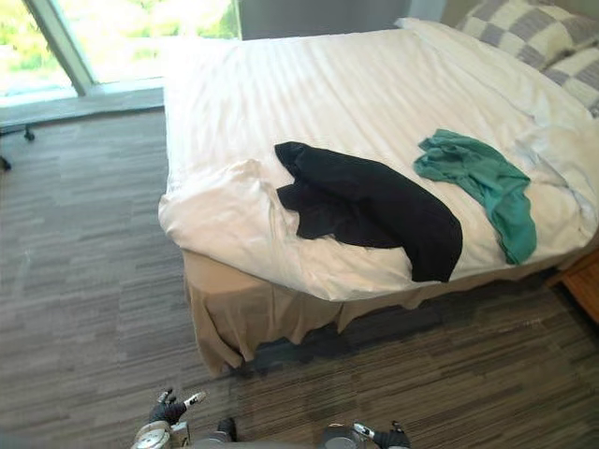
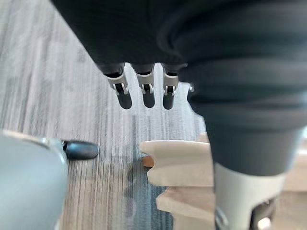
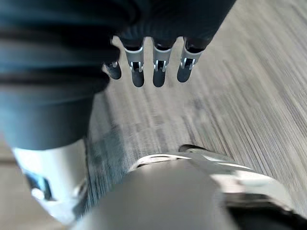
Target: Tidy the bed and pick cloth on bed and put in laundry
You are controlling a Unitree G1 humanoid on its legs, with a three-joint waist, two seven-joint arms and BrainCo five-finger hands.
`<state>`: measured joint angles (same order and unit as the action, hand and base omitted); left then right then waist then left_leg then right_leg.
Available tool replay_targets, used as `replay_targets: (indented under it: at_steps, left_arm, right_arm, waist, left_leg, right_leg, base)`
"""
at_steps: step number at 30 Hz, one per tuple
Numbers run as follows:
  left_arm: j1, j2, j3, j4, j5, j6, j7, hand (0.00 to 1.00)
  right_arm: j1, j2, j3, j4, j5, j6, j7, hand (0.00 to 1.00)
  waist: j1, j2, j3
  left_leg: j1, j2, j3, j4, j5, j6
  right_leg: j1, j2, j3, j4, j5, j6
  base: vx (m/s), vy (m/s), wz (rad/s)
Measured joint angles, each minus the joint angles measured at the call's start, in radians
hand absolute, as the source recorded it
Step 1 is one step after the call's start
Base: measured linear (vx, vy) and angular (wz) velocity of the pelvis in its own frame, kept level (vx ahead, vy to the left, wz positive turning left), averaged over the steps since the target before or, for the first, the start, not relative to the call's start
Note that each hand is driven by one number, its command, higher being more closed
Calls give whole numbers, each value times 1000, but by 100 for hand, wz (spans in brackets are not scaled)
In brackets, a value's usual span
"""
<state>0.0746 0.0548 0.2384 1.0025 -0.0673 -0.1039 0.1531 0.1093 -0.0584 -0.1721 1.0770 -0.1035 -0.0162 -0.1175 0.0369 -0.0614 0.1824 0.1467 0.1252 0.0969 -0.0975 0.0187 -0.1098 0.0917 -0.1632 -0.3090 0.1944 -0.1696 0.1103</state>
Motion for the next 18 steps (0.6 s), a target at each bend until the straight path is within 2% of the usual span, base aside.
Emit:
replay_targets:
  at_steps: [2, 6, 8, 9, 10, 12, 13, 14, 16, 18]
  left_arm:
    - [3, 4, 2, 2, -47, 1, 2, 0]
    - [6, 4, 54, 39, -164, 0, 7, 0]
    - [12, 10, 165, 60, -246, 2, 16, 0]
    - [6, 19, 219, 61, -328, 0, 26, 0]
    - [2, 27, 251, 61, -359, 0, 29, 0]
    - [-5, 68, 331, 53, -432, -10, 40, 0]
    - [-23, 115, 405, 31, -480, -19, 51, 0]
    - [-32, 141, 427, 25, -502, -23, 55, 0]
    - [-69, 251, 494, -15, -552, -47, 77, 0]
    - [-106, 339, 519, -83, -552, -72, 102, 0]
  right_arm:
    - [2, 0, 9, 2, 0, -2, -2, 0]
    - [4, 0, -14, 10, 0, -3, -4, 0]
    - [5, 4, -42, 21, 0, -5, -5, 0]
    - [12, 3, -68, 37, 0, -5, -7, 0]
    - [16, 4, -85, 42, 2, -6, -7, 0]
    - [28, 3, -106, 42, 1, -12, -10, 0]
    - [45, 3, -125, 39, 2, -15, -11, 0]
    - [50, 3, -134, 39, 2, -17, -13, 0]
    - [76, 0, -136, 38, 2, -24, -16, 0]
    - [103, -1, -136, 20, 2, -24, -22, 0]
  waist:
    - [0, -11, -6]
    - [-12, -9, -6]
    - [-26, -4, -8]
    - [-29, 14, -6]
    - [-31, 16, -9]
    - [-34, 28, -12]
    - [-38, 35, -14]
    - [-38, 40, -16]
    - [-42, 53, -13]
    - [-36, 54, -12]
  left_leg:
    - [-8, -13, -6, 0, 1, 0]
    - [-3, -23, -12, 0, 1, 0]
    - [9, -23, -12, 0, 2, 1]
    - [11, -23, -12, 0, 2, 1]
    - [11, -23, -11, -1, 2, 1]
    - [11, -21, -11, -5, 2, 1]
    - [11, -19, -11, -6, 2, 2]
    - [11, -19, -11, -6, 2, 2]
    - [12, -19, -11, -6, 2, 2]
    - [9, -19, -9, -6, 2, 2]
  right_leg:
    - [11, -7, -10, -23, 5, 1]
    - [41, -13, -18, -52, 14, 3]
    - [52, -12, -22, -57, 15, 3]
    - [57, -12, -23, -59, 15, 3]
    - [58, -12, -23, -58, 15, 3]
    - [61, -10, -24, -58, 16, 2]
    - [63, -9, -26, -57, 16, 2]
    - [64, -9, -29, -57, 16, 2]
    - [72, -9, -38, -56, 16, 2]
    - [69, -10, -38, -52, 15, 0]
  base:
    - [99, 31, 21]
    - [15, 17, 8]
    - [-9, -1, 3]
    - [0, 0, 0]
    - [-62, -12, 1]
    - [-80, -11, 2]
    - [-105, -8, 6]
    - [-95, -4, 10]
    - [-63, 1, 13]
    - [-69, 9, 3]
